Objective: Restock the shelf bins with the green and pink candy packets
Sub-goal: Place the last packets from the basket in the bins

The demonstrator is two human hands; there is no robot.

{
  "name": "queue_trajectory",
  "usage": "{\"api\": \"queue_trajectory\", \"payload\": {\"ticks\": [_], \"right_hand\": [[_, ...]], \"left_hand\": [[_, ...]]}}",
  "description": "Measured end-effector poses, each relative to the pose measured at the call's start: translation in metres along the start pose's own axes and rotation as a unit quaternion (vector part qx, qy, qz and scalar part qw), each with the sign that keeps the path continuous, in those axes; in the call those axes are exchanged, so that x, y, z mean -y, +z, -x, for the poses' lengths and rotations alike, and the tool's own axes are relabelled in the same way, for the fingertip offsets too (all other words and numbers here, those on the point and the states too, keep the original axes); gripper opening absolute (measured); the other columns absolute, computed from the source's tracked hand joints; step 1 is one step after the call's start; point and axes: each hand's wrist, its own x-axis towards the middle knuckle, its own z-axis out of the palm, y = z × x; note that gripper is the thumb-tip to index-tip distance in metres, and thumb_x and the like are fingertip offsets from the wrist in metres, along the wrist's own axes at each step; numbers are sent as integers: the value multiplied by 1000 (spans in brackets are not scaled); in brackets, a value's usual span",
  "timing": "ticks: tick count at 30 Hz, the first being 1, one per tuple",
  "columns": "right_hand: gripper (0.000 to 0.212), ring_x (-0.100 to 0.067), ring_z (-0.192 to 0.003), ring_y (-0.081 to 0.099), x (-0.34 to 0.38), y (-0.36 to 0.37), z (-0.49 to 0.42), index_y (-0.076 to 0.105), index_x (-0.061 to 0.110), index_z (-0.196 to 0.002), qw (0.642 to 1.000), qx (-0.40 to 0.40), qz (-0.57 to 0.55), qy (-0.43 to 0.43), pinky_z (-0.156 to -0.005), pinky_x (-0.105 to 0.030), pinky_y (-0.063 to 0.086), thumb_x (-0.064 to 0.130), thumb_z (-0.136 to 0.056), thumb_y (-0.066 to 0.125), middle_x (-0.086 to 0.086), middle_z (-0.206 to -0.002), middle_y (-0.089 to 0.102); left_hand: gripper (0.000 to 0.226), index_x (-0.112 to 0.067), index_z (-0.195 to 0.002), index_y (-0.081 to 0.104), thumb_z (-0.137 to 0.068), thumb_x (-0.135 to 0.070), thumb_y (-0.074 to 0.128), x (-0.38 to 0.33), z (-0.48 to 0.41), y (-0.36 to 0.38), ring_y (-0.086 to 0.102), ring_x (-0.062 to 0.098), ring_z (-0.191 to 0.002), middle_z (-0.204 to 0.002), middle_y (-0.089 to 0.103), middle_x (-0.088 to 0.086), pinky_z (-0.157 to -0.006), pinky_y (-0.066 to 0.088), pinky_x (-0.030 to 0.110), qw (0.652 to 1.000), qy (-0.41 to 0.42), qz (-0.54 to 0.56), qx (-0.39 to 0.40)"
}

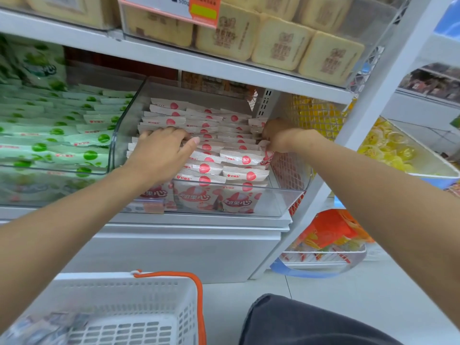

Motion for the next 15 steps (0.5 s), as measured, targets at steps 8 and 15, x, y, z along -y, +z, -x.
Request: {"api": "queue_trajectory", "payload": {"ticks": [8, 15], "right_hand": [[30, -22, -100, 63, 14, -18, 45, 70, 13, -111, 971, -134, -196, 11, -84, -25, 49, 5, -86, 56, -6, -115, 67], [13, -13, -74, 58, 133, 3, 124, 73, 14, -85, 908, -238, -321, -126, -72, -33, 52, 10, -80, 61, 2, -83, 69]], "left_hand": [[34, -15, -115, 63, -101, -38, 42, -9, 9, -9, 57, 19, -104, -111, 65, 1, -98, 43, 43, 996, 18, 50, -78], [12, -20, -79, 62, -90, -22, 57, -19, 101, -11, 51, 16, -71, -69, 56, -9, -62, 39, 33, 979, -39, 169, -104]]}}
